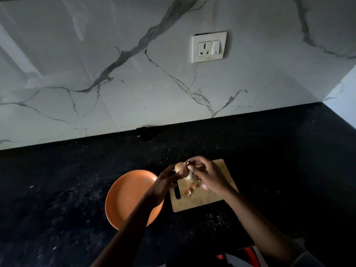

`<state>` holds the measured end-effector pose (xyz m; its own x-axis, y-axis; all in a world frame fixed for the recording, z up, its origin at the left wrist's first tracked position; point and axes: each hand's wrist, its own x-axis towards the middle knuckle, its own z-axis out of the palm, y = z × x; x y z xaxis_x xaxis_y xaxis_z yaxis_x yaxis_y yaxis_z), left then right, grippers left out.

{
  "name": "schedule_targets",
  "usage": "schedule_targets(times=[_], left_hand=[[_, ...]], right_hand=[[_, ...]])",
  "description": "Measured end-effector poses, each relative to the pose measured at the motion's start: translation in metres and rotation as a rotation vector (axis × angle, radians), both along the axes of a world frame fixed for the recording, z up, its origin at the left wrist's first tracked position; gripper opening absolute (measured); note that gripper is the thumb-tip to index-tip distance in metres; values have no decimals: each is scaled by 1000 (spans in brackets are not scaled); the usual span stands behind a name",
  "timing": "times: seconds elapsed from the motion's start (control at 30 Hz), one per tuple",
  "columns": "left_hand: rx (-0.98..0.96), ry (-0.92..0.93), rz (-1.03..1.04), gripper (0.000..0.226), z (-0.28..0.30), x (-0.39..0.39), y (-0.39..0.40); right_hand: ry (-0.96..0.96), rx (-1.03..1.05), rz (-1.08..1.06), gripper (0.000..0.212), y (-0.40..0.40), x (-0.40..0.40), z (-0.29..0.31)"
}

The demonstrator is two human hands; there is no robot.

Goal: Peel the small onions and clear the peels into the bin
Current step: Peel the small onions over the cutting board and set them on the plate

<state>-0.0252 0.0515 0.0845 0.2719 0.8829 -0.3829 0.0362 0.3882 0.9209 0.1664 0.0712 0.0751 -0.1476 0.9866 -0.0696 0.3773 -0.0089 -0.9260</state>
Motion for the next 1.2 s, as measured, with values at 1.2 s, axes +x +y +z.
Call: schedule_targets(times=[1.2], left_hand=[[142,-74,164,42,-7,3,5]], right_hand=[[173,-200,-100,15,-3,-6,15]])
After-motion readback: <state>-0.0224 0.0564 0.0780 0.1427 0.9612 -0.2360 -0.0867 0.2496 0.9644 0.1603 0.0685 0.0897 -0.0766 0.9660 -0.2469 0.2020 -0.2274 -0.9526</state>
